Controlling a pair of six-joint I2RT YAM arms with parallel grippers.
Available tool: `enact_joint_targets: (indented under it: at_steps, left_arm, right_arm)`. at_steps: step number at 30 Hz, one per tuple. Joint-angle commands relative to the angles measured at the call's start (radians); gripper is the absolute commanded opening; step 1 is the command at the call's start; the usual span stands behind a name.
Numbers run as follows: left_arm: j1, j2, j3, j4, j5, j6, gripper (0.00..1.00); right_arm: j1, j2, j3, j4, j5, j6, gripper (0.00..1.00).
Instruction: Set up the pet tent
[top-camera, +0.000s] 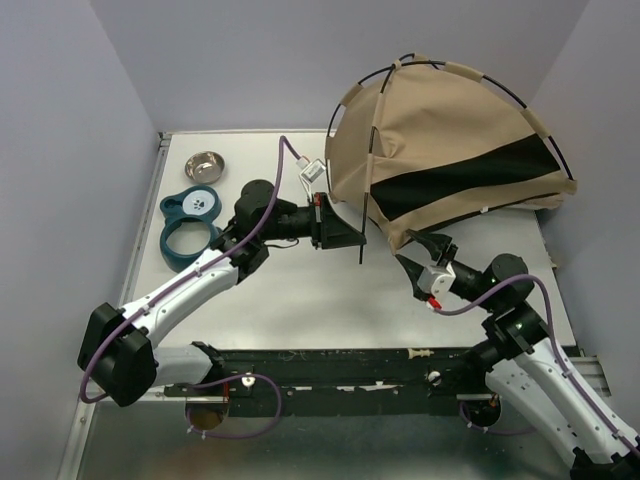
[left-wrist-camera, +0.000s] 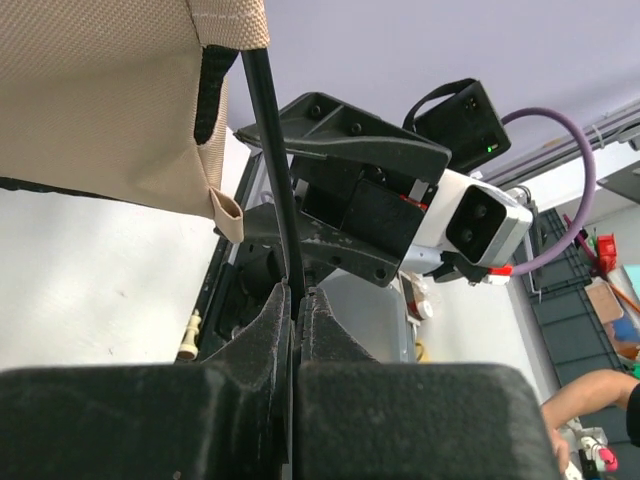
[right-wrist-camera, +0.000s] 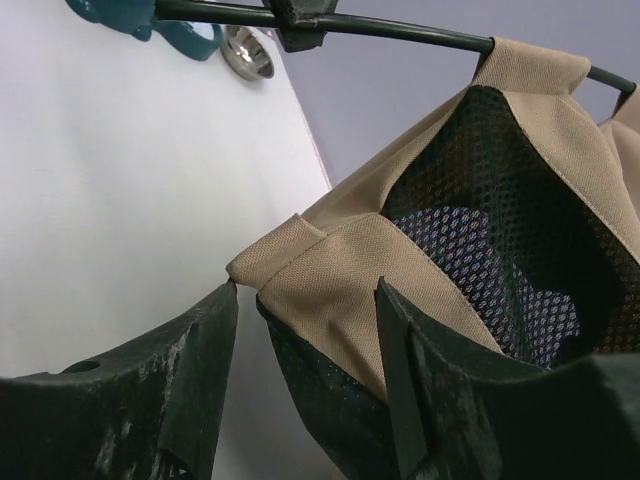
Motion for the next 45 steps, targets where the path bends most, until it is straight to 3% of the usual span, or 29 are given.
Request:
enact_joint_targets:
  at_steps: [1, 7, 9, 13, 17, 19, 23, 31, 45]
  left_arm:
    - [-0.005, 0.019, 0.042, 0.094, -0.026, -0.068, 0.0]
    - [-0.005, 0.036, 0.065, 0.132, -0.023, -0.117, 0.0]
    - [-0.005, 0.039, 0.07, 0.134, -0.023, -0.123, 0.0]
    - [-0.006, 0.033, 0.068, 0.137, -0.032, -0.128, 0.0]
    - [-0.006, 0.032, 0.077, 0.142, -0.072, -0.142, 0.0]
    - [-0.008, 0.038, 0.082, 0.152, -0.101, -0.156, 0.0]
    - [-0.038, 0.05, 0.148, -0.027, -0.257, -0.081, 0.0]
    - [-0.123, 0.061, 0.162, -0.003, -0.546, -0.041, 0.0]
    - [-0.158, 0.122, 0.197, -0.016, -0.64, -0.007, 0.0]
  right_arm:
    - [-0.003, -0.016, -0.039, 0.114, 0.017, -0.037, 0.64]
    - [-0.003, 0.011, -0.042, 0.082, -0.035, -0.12, 0.65]
    - [-0.003, 0.036, -0.041, 0.099, -0.032, -0.137, 0.59]
    - [-0.003, 0.069, -0.039, 0.163, 0.014, -0.137, 0.36]
    - [-0.004, 0.071, -0.03, 0.162, 0.017, -0.145, 0.01]
    - [-0.004, 0.062, -0.028, 0.16, 0.008, -0.142, 0.01]
    - [-0.003, 0.04, -0.034, 0.146, -0.02, -0.145, 0.01]
    - [-0.001, 0.014, -0.05, 0.111, -0.087, -0.18, 0.01]
    - [0.0, -0.013, -0.041, 0.073, -0.112, -0.163, 0.01]
